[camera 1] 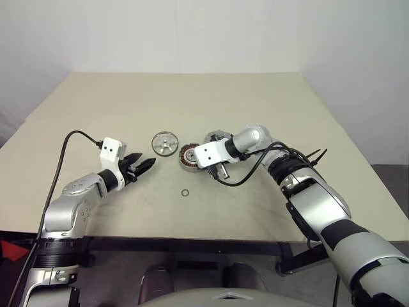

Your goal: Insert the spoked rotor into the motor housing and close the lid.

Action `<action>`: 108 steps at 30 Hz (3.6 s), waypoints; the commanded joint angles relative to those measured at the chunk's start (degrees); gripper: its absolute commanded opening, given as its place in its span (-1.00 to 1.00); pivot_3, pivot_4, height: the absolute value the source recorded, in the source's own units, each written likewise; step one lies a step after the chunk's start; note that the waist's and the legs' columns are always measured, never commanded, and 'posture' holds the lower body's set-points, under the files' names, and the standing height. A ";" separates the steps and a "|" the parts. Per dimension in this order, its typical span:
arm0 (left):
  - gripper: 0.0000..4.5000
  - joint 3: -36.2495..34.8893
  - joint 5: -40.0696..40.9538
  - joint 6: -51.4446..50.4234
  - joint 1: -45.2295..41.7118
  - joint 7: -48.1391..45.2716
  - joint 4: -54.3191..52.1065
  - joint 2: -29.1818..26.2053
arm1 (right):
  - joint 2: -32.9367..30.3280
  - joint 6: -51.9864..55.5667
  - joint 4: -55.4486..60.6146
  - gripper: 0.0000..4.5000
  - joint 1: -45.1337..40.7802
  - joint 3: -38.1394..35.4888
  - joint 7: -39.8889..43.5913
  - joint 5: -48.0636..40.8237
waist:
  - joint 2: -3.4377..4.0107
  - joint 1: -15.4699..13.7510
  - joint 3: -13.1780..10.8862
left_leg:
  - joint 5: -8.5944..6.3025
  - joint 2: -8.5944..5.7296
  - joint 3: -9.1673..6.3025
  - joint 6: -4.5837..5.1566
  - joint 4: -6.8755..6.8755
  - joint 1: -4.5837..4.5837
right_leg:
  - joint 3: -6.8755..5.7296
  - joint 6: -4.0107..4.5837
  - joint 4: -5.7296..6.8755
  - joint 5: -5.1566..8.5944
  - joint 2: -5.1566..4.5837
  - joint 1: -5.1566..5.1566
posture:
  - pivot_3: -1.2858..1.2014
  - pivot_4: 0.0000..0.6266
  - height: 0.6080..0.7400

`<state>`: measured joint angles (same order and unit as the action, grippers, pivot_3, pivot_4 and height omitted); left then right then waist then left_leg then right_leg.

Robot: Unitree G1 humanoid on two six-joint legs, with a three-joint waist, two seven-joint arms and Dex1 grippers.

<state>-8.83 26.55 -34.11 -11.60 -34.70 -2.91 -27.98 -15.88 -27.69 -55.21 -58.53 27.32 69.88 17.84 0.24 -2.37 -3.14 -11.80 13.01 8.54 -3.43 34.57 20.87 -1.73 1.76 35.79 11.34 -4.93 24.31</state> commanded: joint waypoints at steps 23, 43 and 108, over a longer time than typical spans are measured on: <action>0.37 0.88 -0.08 0.32 -1.50 -1.22 -0.50 -0.33 | -4.48 29.45 37.70 -0.31 15.30 -7.94 11.47 -25.05 | -0.03 -0.26 0.01 | 0.03 0.03 -0.01 -0.05 -0.05 -0.33 | 0.04 0.00 0.03 -0.01 0.06 -0.25 | 0.03 -1.00 1.00; 0.37 -0.22 0.45 -1.53 -0.92 -1.27 -2.36 -2.33 | 1.26 28.03 28.58 -0.31 18.98 -5.62 5.83 -23.22 | -0.05 -0.27 0.02 | 0.11 -0.03 0.00 -0.20 -0.36 -0.67 | 0.08 0.00 -0.08 -0.01 0.05 -0.36 | 0.03 -1.00 1.00; 0.37 -0.34 -0.31 -3.38 -0.02 -0.92 -5.03 -4.52 | 6.53 16.65 10.25 -0.31 16.45 -5.73 3.04 -17.16 | -0.05 -0.05 0.01 | 0.10 -0.01 0.00 -0.20 -0.38 -0.68 | 0.08 0.01 -0.09 0.00 0.07 -0.35 | 0.03 -1.00 1.00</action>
<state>-8.36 26.50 -37.86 -11.17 -35.76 -5.45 -31.54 -9.71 -10.91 -45.29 -40.87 22.96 73.19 1.24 0.19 -2.41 -3.13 -11.69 13.00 8.54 -3.64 34.19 20.19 -1.64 1.77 35.70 11.33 -4.86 23.97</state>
